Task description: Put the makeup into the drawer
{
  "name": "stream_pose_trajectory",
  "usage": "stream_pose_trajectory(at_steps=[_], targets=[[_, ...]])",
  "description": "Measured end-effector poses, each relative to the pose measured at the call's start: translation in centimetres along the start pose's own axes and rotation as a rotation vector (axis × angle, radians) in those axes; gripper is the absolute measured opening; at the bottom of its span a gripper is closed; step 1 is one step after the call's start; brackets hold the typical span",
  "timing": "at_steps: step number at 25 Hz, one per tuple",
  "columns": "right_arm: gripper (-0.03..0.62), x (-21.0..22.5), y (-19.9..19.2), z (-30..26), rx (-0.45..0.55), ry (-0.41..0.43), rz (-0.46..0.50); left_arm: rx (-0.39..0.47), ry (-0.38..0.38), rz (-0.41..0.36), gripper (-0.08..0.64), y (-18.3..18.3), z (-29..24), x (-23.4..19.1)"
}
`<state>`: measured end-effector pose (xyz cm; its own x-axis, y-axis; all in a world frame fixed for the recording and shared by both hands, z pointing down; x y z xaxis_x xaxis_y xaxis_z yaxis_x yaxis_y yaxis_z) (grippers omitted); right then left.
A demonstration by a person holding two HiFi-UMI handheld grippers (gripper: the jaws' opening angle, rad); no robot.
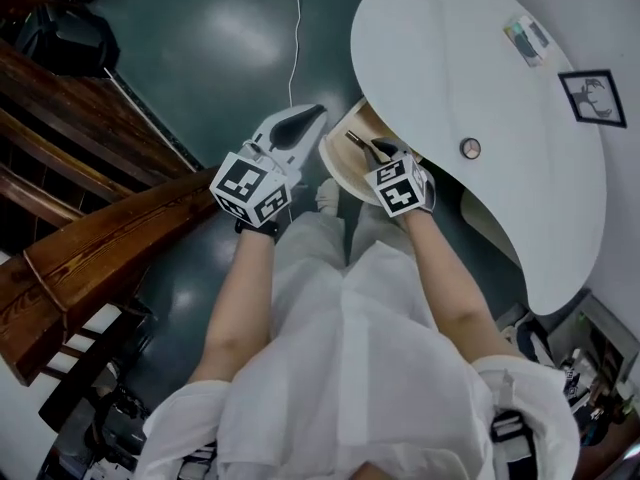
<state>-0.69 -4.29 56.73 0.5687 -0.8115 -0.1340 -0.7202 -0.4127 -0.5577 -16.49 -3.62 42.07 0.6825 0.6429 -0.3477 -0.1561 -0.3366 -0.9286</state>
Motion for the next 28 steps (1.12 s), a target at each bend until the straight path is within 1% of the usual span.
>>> stream_pose_trajectory(at_steps=[2,6,12,19,22,26,28], targets=[[0.043,1.2,0.5,1.8,0.039,-0.015,-0.06,-0.002,-0.017,-0.009,0.031,0.6,-0.7,0.4],[0.03,3.8,1.4,5.4,0.109,-0.065,-0.122,-0.005,-0.062,-0.027,0.031,1.8,-2.3,1.0],[0.017,8.4,1.3,10.1,0.175,-0.175,-0.219,-0.015,-0.133,-0.053,0.031,3.3,-5.3,1.7],[0.017,14.3,-2.4,13.1,0.135,-0.279,-0.309,-0.047,-0.233,-0.064,0.031,4.0,-10.7,2.9],[0.017,15.8,-4.1,13.8,0.101,-0.295,-0.346,-0.061,-0.268,-0.064,0.031,4.2,-12.9,3.4],[0.018,17.2,-5.8,14.3,0.067,-0.309,-0.356,-0.08,-0.306,-0.062,0.031,4.0,-15.4,4.0],[0.042,17.8,-6.6,14.4,0.05,-0.304,-0.361,-0.088,-0.321,-0.059,0.031,3.8,-16.6,4.4]])
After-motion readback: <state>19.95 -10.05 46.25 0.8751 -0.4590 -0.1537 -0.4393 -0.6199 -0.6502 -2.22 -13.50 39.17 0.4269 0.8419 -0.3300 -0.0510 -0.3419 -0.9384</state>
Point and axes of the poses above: the fingertips, and each gripper's own axes: z backward along the fingers, x to its right, y out of its top, the point moved 6 cm from there along z, backward along the fingers, and after that the axes turned 12 degrees about -y, right-handed, at the moved point
